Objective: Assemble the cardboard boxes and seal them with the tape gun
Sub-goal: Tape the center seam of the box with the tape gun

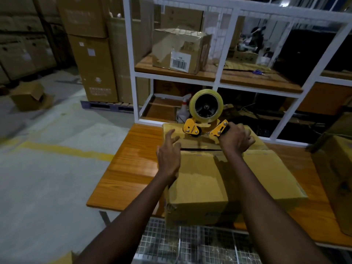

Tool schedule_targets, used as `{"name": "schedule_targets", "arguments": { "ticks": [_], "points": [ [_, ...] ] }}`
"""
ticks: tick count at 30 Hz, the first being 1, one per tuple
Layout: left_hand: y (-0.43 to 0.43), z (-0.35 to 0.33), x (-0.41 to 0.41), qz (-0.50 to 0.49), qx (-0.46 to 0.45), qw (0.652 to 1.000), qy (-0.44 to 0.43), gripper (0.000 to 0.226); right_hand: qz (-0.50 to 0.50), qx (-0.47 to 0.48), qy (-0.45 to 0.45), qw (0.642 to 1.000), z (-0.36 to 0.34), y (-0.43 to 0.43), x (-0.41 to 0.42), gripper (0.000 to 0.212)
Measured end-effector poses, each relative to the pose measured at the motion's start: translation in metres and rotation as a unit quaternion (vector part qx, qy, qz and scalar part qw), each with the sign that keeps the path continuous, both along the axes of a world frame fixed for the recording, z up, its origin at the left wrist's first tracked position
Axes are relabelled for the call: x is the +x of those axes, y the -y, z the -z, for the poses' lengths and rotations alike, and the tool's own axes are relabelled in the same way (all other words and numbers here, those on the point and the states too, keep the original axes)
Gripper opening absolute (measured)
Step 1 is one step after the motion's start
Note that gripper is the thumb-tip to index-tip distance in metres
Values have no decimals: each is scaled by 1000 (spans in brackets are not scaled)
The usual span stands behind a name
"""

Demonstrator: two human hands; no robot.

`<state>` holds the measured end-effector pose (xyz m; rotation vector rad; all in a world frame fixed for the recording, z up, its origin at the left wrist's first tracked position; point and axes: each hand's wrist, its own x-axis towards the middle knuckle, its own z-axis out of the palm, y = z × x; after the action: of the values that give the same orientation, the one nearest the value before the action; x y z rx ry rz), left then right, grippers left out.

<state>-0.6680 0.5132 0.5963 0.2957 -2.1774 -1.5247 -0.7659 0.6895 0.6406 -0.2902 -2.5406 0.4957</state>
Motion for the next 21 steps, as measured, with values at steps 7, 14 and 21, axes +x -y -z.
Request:
{"name": "schedule_targets", "arguments": {
  "ticks": [7, 14, 21],
  "points": [
    [-10, -33, -5, 11, 266, 964, -17, 46, -3, -8, 3, 1000, -3, 13, 0, 15],
    [-4, -22, -3, -21, 289, 957, -33, 27, -1, -27, 8, 1000, -4, 19, 0, 13],
    [1, -19, -7, 38, 338, 936, 88, 27, -2, -42, -1, 999, -12, 22, 6, 19]
  ]
}}
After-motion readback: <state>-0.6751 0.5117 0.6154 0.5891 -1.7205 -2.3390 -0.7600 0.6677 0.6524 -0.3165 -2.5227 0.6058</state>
